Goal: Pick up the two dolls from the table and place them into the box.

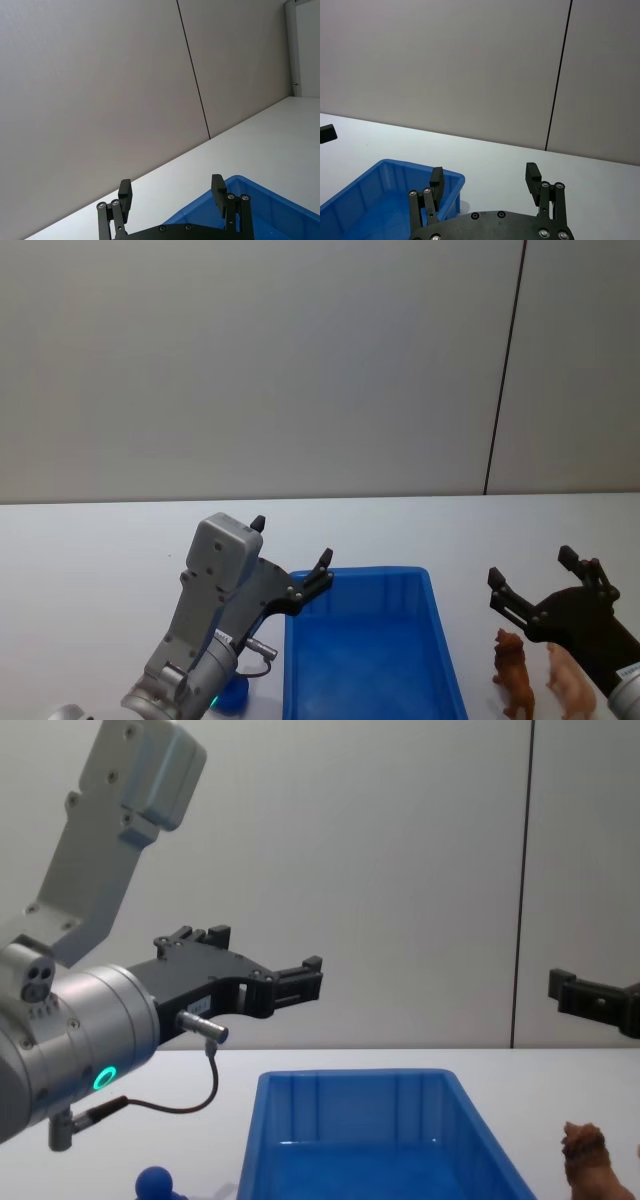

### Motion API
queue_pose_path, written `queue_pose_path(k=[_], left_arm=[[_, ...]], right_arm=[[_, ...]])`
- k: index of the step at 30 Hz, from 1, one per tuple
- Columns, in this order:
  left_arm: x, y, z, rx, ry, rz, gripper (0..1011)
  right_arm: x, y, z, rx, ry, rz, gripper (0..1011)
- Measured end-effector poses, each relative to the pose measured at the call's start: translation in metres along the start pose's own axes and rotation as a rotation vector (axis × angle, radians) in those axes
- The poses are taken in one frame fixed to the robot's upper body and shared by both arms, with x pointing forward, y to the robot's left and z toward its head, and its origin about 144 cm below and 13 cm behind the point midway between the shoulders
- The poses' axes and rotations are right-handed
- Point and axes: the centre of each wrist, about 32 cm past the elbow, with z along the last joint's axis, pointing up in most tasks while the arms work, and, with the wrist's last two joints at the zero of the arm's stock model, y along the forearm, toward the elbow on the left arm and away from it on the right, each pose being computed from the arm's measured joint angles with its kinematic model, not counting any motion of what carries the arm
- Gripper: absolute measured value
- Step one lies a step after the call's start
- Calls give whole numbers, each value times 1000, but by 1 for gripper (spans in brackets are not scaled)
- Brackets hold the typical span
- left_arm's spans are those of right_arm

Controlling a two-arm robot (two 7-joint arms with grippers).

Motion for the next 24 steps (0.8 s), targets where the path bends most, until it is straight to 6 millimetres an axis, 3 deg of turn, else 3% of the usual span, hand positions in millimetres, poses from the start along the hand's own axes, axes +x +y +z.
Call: queue_pose_path(k=[24], left_arm=[[0, 0, 0, 0, 0, 0, 1001]], right_arm=[[0, 0, 0, 0, 0, 0, 1001]])
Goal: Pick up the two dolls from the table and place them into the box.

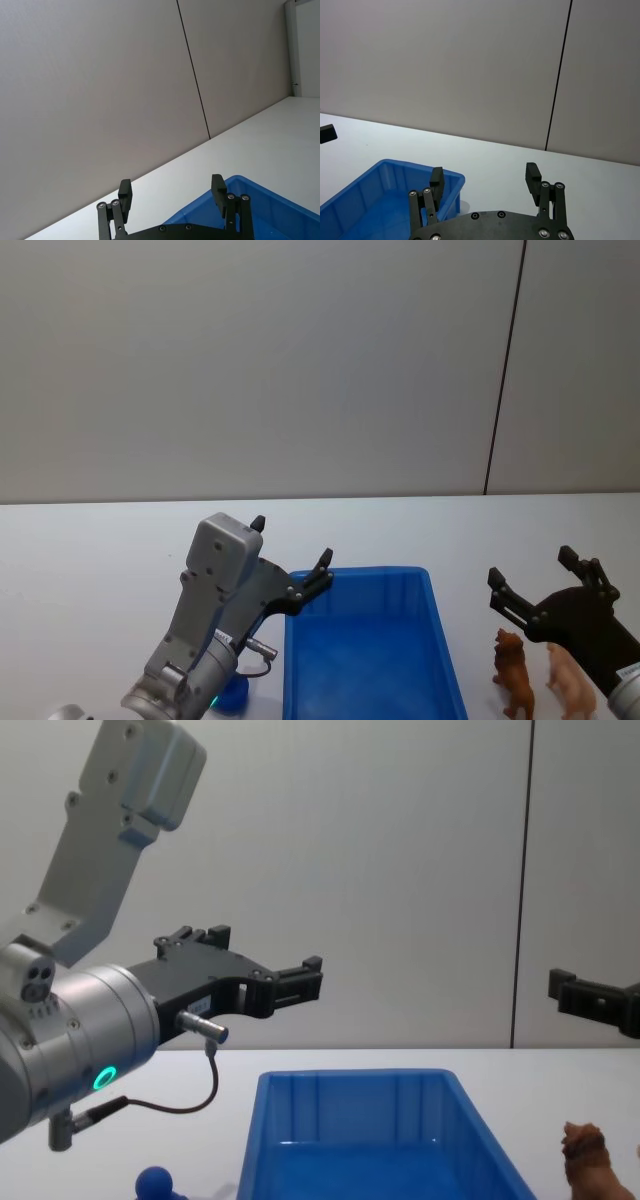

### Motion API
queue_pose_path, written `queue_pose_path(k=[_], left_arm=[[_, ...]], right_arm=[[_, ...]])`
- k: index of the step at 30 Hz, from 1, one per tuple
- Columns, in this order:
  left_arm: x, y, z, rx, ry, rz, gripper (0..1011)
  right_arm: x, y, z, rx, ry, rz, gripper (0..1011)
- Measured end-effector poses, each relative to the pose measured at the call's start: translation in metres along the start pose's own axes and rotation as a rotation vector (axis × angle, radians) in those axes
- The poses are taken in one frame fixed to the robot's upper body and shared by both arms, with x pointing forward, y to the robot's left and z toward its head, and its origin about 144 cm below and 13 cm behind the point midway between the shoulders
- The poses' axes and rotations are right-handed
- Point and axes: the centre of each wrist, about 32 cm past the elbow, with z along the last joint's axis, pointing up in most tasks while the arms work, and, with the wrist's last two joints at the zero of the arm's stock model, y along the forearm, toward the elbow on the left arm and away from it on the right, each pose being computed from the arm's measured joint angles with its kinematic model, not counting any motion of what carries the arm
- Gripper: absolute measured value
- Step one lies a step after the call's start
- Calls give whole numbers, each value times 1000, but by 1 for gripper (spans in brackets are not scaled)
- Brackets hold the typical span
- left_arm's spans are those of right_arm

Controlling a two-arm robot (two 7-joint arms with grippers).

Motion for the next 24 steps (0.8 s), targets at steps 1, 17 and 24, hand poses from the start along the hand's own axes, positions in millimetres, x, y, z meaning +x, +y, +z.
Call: queue_pose_path(k=[1, 17, 24], left_arm=[[0, 0, 0, 0, 0, 0, 1001], [0, 0, 0, 0, 0, 0, 1001], [0, 0, 0, 0, 0, 0, 1001]], right_arm=[[0, 0, 0, 0, 0, 0, 1001], [0, 0, 0, 0, 0, 0, 1001], [0, 0, 0, 0, 0, 0, 1001]])
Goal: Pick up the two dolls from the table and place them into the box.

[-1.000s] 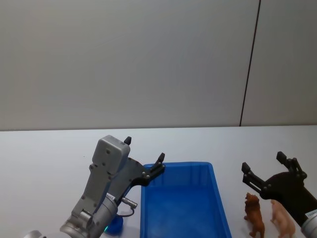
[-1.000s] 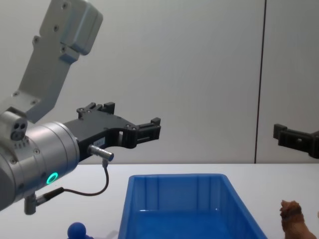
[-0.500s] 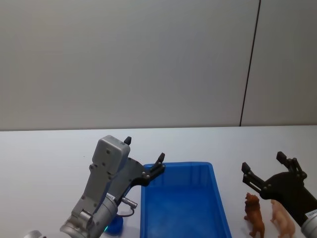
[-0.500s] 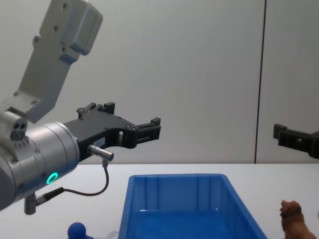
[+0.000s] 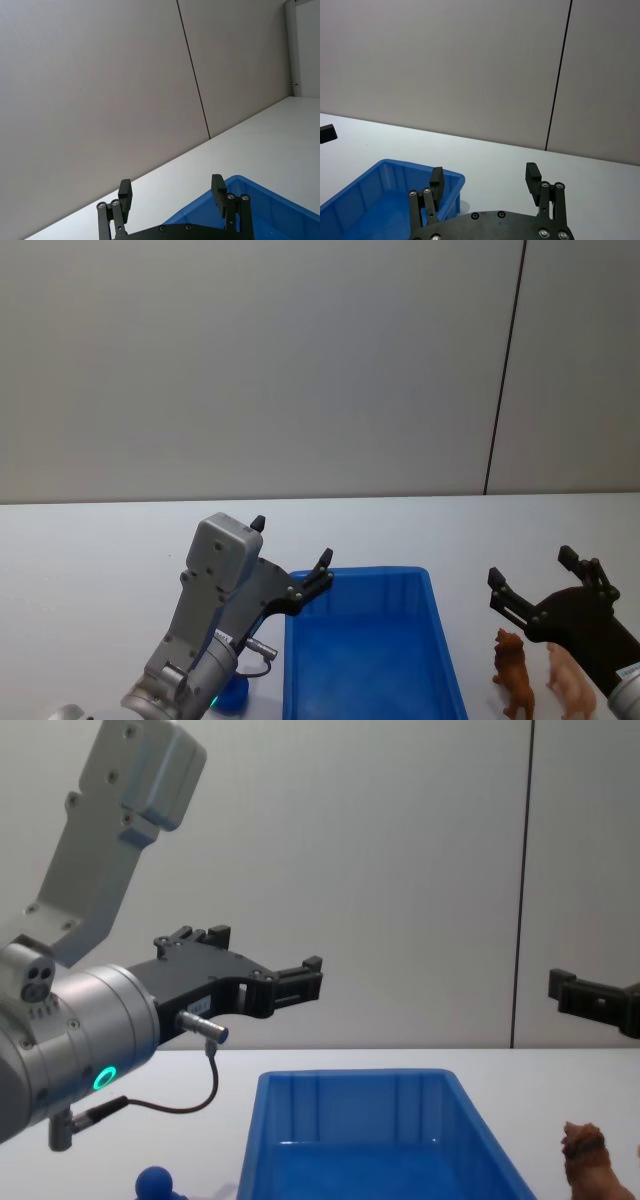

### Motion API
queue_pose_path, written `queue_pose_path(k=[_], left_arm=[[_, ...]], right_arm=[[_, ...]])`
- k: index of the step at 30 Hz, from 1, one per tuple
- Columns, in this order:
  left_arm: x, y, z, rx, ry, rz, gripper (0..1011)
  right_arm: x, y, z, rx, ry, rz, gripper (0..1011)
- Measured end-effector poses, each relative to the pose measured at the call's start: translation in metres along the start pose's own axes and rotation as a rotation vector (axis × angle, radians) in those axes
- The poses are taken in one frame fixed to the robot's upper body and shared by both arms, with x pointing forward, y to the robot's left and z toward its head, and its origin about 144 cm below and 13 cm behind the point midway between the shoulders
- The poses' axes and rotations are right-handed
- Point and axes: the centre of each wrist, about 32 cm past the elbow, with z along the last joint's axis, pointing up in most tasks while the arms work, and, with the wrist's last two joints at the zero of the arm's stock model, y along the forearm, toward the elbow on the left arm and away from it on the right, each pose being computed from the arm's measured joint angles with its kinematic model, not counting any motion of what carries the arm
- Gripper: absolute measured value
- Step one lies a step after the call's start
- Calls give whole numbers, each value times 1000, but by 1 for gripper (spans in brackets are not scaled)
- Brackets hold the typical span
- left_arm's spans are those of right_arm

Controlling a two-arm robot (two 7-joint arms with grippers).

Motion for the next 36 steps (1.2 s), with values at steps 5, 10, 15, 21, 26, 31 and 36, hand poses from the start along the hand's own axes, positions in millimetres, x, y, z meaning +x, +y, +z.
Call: queue_pose_path(k=[5, 10, 15, 21, 26, 31, 36], left_arm=[[0, 0, 0, 0, 0, 0, 1001], [0, 0, 0, 0, 0, 0, 1001], [0, 0, 0, 0, 0, 0, 1001], [0, 0, 0, 0, 0, 0, 1001], [0, 0, 0, 0, 0, 0, 1001], [0, 0, 0, 0, 0, 0, 1001], [0, 0, 0, 0, 0, 0, 1001]], right_arm=[[0, 0, 0, 0, 0, 0, 1001], [0, 0, 0, 0, 0, 0, 1001], [0, 0, 0, 0, 0, 0, 1001], [0, 0, 0, -3, 1, -3, 1001], [0, 0, -1, -20, 4, -24, 1001], [-1, -1, -3, -56, 8, -60, 1001], [-2, -1, -6, -100, 9, -100, 1001]])
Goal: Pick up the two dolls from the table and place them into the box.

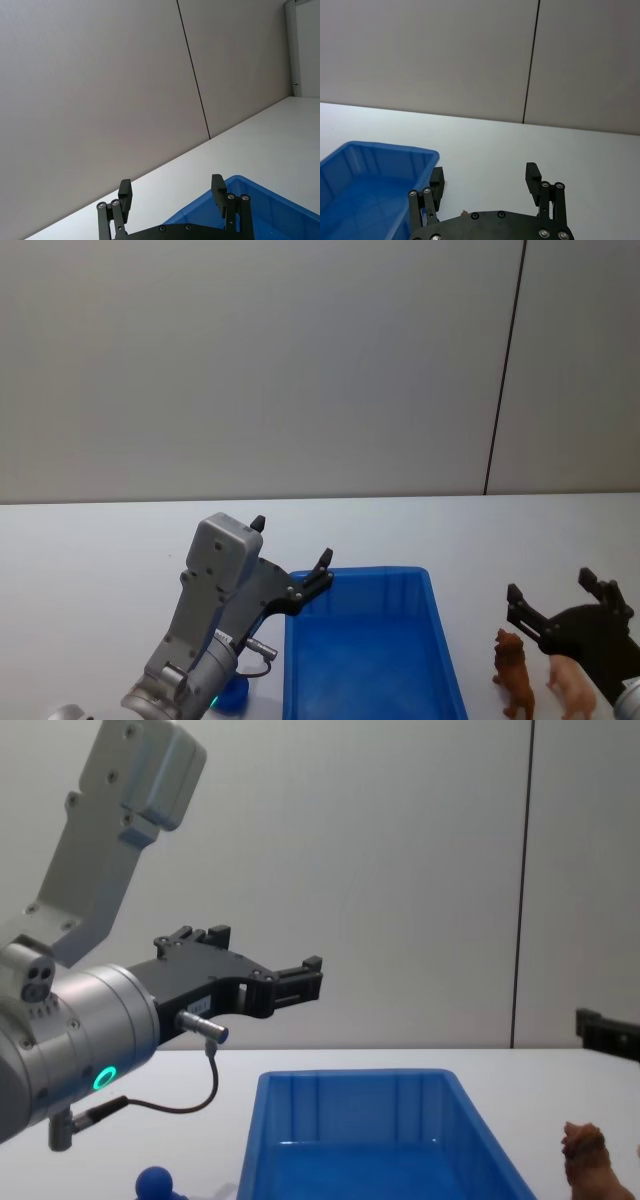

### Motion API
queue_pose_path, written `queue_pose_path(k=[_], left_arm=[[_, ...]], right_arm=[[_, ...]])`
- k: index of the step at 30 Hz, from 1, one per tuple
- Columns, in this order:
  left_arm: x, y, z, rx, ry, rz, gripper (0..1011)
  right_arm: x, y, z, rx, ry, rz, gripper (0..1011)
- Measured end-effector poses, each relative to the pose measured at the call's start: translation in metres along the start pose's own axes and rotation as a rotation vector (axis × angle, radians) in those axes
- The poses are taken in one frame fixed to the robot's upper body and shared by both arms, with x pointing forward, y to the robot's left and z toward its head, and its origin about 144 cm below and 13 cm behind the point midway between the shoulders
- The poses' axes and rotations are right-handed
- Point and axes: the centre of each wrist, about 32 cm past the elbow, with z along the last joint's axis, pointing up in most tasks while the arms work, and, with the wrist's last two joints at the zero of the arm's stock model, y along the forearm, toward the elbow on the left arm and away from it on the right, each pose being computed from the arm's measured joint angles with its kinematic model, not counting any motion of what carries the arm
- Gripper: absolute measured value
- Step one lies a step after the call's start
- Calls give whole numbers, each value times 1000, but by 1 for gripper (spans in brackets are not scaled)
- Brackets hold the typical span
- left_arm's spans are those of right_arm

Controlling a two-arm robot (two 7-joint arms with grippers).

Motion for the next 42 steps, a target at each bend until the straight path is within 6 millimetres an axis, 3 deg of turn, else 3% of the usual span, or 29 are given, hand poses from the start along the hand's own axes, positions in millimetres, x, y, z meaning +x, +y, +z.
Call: queue_pose_path(k=[42], left_arm=[[0, 0, 0, 0, 0, 0, 1001]], right_arm=[[-1, -15, -31, -228, -40, -155, 1001]])
